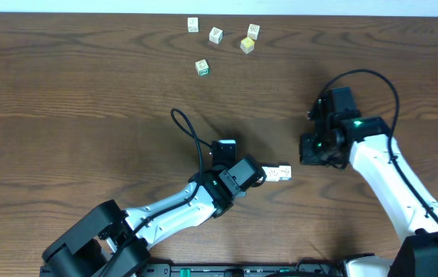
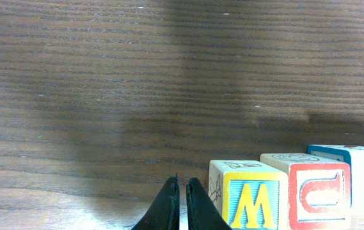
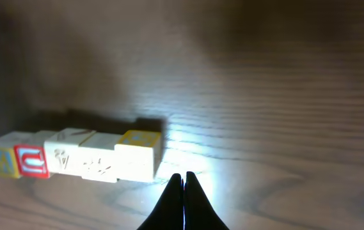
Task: Lift 5 blocks
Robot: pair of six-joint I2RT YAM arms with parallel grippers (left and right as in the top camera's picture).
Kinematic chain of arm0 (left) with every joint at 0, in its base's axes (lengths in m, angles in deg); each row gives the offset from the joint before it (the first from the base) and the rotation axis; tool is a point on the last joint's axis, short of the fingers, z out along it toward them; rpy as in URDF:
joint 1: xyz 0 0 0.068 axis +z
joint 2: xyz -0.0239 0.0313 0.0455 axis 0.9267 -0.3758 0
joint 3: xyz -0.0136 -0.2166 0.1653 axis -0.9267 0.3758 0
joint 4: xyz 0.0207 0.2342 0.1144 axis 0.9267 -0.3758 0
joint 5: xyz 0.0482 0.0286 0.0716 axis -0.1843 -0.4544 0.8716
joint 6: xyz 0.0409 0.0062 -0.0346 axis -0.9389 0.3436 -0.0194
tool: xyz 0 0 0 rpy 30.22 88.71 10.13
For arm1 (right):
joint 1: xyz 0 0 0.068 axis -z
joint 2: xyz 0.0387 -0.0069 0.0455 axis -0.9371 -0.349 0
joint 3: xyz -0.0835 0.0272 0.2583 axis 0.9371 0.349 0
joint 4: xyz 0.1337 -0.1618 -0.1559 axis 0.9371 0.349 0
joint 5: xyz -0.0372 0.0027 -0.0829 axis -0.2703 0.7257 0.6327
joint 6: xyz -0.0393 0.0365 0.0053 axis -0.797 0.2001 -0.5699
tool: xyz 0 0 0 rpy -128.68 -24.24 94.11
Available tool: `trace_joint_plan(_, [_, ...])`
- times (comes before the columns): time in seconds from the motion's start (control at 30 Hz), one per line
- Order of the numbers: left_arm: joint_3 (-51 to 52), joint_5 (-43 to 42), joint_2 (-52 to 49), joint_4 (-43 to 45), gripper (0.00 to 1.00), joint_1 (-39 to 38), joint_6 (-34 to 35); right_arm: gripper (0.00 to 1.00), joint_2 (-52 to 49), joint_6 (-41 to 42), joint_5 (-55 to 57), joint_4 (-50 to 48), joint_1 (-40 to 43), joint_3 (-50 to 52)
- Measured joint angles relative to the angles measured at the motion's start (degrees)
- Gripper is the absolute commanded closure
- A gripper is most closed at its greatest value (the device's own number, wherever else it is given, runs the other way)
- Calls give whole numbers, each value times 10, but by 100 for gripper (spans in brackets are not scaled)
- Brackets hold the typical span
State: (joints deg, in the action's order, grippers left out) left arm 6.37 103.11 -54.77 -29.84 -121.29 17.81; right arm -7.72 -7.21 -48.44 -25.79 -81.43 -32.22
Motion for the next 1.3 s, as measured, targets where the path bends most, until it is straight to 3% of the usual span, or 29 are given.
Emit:
trace_joint_plan(0.33, [0,0,0,0,92,0,0,99,-1,22,-1,-64,-29,86])
trace_joint_plan(1.13, [0,0,0,0,92,0,0,99,-3,4,-110,-262,-45,89])
trace_joint_plan(1.3, [0,0,0,0,93,0,0,99,-40,20,-119,-292,-63,89])
